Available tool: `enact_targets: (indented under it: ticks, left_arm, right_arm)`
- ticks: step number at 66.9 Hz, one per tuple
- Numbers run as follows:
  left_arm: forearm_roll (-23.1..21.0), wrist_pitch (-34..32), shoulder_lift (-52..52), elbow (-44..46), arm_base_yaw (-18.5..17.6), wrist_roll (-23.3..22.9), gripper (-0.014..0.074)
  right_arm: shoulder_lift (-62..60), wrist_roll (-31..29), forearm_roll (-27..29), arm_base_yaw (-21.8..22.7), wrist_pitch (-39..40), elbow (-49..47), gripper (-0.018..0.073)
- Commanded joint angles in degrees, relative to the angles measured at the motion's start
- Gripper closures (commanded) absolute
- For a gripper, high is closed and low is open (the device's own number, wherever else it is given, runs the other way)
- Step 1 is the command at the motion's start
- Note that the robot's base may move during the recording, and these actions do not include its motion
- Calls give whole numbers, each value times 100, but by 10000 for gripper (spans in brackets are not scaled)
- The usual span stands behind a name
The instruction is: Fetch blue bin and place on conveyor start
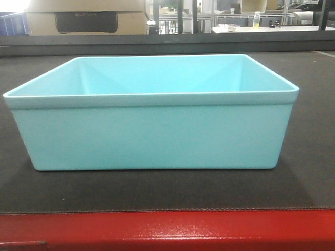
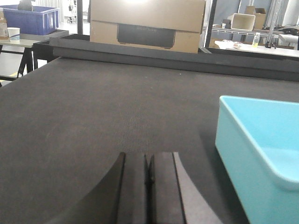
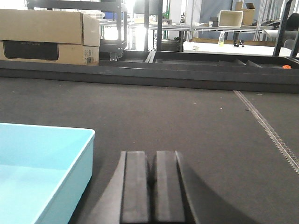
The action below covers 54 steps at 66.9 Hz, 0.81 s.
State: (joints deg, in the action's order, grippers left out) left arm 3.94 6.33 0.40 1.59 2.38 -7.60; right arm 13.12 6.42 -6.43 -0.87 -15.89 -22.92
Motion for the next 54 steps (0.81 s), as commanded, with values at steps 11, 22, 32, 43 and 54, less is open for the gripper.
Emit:
enact_targets:
  ticks: [11,22,32,43,54]
  left_arm:
    - [-15,-304,-40,-159,43,8,707]
    - [-15,-312,-40,-159,43,8,707]
    - [-15,-312,-40,-159,43,8,707]
    - [-15,-312,-40,-159,43,8,707]
    - [-15,-312,-40,-159,43,8,707]
  right_arm:
    - [-35,-51,-50,13,140,9,721]
    - [-35,-51,-50,13,140,9,721]
    - [-35,-51,-50,13,140,9,721]
    - [-35,-51,-50,13,140,9,721]
    - [-35,-51,-50,13,140,9,721]
